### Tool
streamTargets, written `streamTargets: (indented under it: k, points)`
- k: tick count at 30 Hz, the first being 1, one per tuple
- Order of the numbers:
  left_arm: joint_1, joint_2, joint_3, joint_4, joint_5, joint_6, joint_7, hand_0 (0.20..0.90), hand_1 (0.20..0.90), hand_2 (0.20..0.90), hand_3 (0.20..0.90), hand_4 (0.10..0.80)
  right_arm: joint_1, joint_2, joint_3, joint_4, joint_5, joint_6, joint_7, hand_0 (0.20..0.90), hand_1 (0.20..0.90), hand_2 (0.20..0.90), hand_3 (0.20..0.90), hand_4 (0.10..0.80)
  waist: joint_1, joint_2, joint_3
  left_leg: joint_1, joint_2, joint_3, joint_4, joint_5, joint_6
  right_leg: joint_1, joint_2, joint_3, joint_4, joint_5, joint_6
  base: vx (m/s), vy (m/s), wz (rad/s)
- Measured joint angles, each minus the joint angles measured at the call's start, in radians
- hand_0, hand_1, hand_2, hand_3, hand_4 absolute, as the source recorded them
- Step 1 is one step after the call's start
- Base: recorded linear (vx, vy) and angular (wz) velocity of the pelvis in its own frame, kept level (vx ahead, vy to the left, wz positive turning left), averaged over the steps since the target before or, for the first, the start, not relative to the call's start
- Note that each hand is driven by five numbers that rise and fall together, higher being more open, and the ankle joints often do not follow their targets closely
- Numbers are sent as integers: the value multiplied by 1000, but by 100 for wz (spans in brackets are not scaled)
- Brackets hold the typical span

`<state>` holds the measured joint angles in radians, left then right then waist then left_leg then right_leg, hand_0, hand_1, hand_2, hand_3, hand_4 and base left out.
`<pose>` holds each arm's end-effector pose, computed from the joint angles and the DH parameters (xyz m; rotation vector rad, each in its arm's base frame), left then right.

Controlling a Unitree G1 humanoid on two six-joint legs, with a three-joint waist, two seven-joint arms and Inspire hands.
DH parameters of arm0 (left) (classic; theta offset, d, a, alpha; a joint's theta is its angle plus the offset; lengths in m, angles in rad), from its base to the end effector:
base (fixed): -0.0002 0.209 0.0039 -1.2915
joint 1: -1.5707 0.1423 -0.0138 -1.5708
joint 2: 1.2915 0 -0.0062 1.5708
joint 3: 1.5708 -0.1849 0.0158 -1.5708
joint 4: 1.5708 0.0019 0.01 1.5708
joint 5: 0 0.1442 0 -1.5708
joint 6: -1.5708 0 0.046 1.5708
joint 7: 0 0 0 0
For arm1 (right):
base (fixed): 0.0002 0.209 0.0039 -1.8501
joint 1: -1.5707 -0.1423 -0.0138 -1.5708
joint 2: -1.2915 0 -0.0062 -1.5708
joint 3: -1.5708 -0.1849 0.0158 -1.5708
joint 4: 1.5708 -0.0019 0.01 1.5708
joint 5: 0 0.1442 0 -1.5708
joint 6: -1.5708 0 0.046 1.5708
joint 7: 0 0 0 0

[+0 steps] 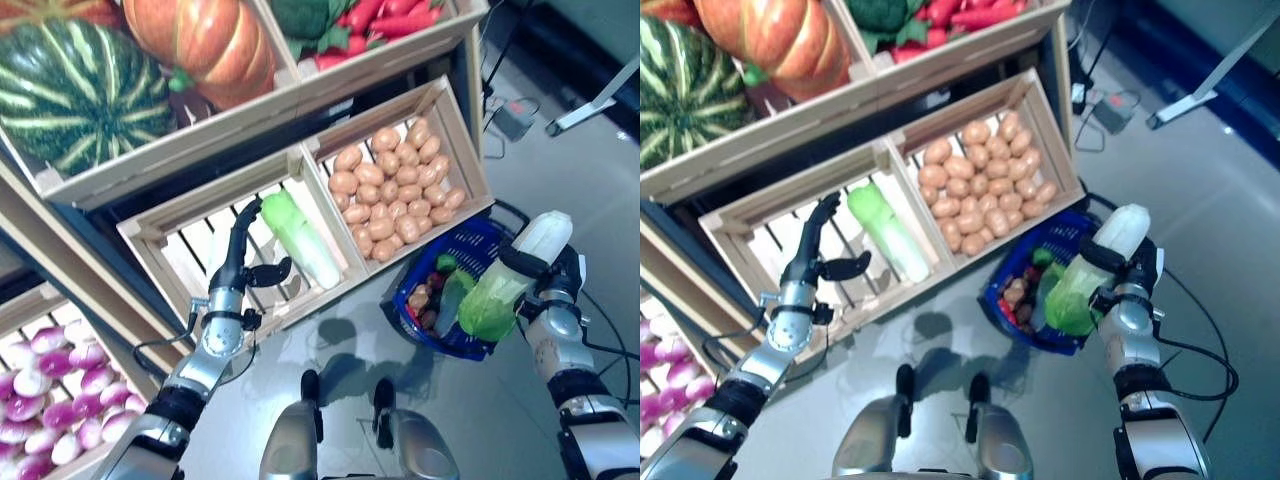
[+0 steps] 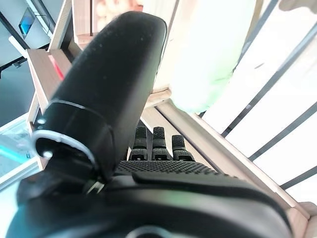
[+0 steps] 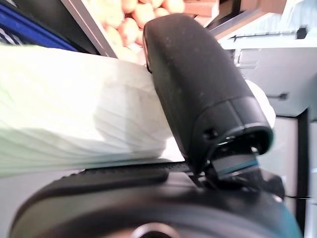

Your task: Put vegetables into the basket

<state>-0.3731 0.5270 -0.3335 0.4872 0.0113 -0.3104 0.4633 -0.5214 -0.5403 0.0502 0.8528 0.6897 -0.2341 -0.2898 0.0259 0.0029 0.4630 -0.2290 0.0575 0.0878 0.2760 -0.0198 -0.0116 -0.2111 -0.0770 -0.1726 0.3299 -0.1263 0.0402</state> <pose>0.2711 0.2078 0.0559 0.5702 -0.2547 0.1705 0.2884 -0.2851 0.0660 0.1377 0.0259 -0.5757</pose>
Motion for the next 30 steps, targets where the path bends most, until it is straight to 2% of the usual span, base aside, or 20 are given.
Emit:
streamTargets:
  k: [5,7,12,13,14,16,18,30]
  points:
    - [-16,0,-14,-1,-57,-1,20,900,900,900,900,800,-106,-1,-1,73,33,1,-10,300,300,300,300,400,6,37,52,-188,-12,-25,177,-42,2,-192,-34,-10,215,-72,-7,-108,-11,13]
    - [-15,0,-15,-6,-58,-1,28,900,900,900,900,800,-137,-1,0,96,33,4,-24,300,300,300,300,400,12,48,60,-256,-13,-32,252,-66,-2,-262,-46,-14,298,-105,-18,-72,10,8]
    - [-14,0,-15,-29,-57,-1,59,900,900,900,900,800,-189,-4,0,128,32,31,-51,300,300,300,300,400,22,53,62,-381,-15,-38,407,-119,-7,-389,-70,-12,466,-168,-33,-53,-7,4]
    - [-14,0,-16,-39,-56,-1,60,900,900,900,900,800,-198,-6,1,128,32,38,-54,900,900,900,900,800,22,53,62,-404,-15,-38,434,-128,-5,-413,-75,-11,496,-181,-39,-42,-2,0]
    - [-14,0,-16,-50,-56,-2,63,900,900,900,900,800,-207,-12,2,129,32,44,-55,900,900,900,900,800,20,54,62,-427,-15,-37,467,-137,-7,-434,-83,-14,528,-188,-38,0,0,0]
    - [-15,0,-16,-67,-56,-3,71,900,900,900,900,800,-225,-23,2,130,31,53,-60,900,900,900,900,800,20,56,63,-470,-14,-37,519,-160,-1,-476,-98,-19,586,-216,-54,-20,-1,0]
    - [-16,0,-23,-77,-56,-3,79,900,900,900,900,800,-231,-35,2,130,31,53,-62,900,900,900,900,800,19,56,63,-498,-13,-38,547,-168,-7,-505,-104,-17,617,-225,-56,0,0,0]
    - [-16,-3,-85,-95,-41,-13,88,900,900,900,900,800,-246,-40,-7,128,111,5,-90,900,900,900,900,800,15,60,63,-510,-5,-43,571,-170,-16,-529,-97,-12,655,-233,-70,44,4,-2]
